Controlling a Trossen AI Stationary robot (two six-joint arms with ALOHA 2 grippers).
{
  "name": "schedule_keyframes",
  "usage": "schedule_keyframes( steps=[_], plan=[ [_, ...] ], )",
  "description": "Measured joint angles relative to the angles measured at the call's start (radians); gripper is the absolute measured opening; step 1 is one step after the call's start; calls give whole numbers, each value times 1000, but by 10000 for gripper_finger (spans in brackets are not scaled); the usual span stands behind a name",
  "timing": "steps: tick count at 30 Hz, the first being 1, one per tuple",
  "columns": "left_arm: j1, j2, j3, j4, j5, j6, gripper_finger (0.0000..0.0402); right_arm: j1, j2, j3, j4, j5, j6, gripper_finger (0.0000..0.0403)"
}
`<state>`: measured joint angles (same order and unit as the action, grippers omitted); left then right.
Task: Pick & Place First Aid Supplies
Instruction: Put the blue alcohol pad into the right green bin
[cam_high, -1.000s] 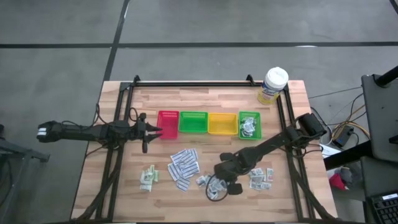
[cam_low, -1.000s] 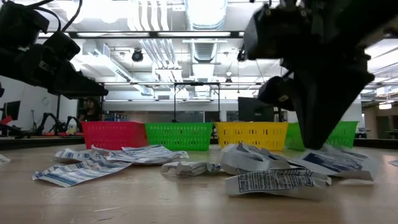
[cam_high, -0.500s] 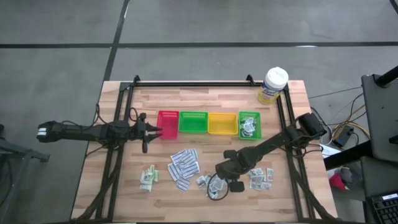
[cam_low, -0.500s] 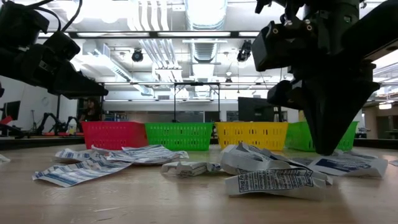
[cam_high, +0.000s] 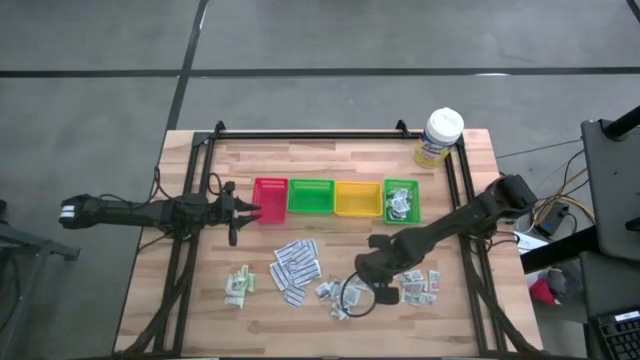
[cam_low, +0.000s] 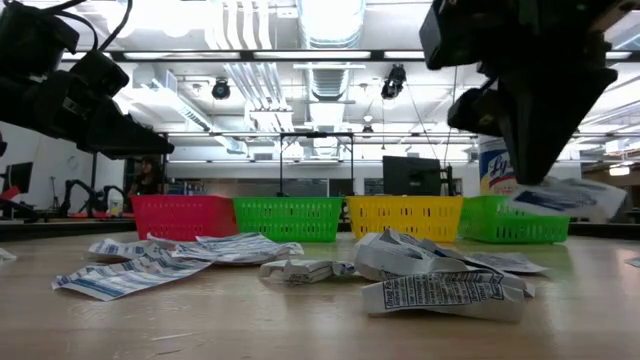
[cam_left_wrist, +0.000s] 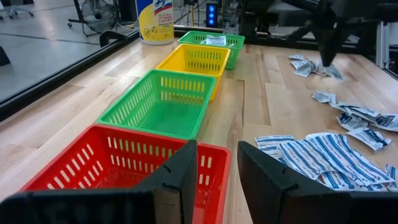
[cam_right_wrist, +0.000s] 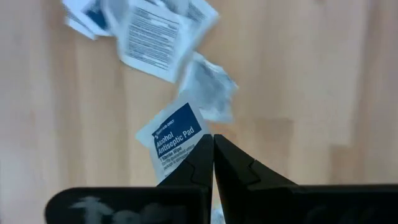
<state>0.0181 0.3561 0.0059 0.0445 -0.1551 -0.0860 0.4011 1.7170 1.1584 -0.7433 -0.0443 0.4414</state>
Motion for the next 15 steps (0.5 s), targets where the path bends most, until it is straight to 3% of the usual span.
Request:
schedule_keyframes(
  steps=[6,15],
  plan=[
    [0,0,0,0,0,0,113,0,-66,0,-130,133,57,8],
    [0,0,0,0,0,0,113,0,-204,0,-283,423,201,8]
  ],
)
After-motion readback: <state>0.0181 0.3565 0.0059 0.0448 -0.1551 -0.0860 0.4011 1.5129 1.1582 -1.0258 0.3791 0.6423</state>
